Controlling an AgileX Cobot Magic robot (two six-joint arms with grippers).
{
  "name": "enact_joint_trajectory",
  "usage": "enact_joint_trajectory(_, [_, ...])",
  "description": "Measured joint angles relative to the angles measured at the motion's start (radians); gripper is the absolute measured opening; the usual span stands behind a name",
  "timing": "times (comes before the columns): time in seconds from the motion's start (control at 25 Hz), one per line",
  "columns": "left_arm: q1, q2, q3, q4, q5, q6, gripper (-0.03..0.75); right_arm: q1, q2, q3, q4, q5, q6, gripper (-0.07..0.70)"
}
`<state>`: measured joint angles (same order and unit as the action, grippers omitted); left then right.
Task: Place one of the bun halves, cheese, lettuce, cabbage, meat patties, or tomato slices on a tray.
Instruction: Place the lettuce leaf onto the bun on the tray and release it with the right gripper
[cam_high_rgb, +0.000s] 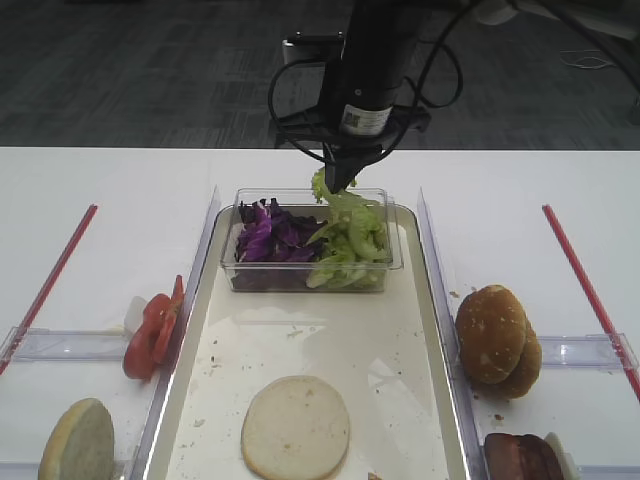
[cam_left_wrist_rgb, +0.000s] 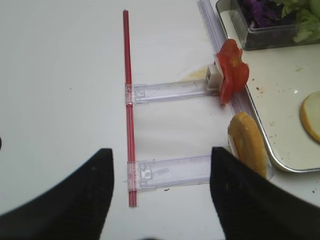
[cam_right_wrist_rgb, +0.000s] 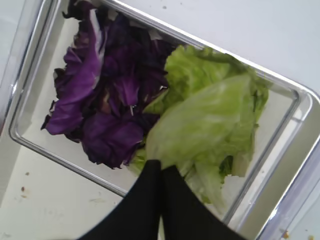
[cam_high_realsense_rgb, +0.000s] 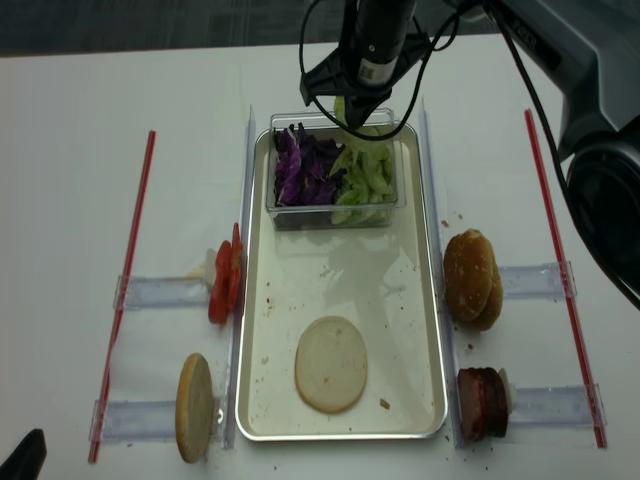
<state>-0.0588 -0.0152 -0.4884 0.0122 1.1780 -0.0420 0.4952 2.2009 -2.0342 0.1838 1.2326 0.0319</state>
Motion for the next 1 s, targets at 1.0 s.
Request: enact_joint_trajectory(1.0, [0.0,0.0,0.0,0.0,0.0,0.0,0.428,0.083,-0.274,0.456,-0.012,-0.025,-0.061,0.012])
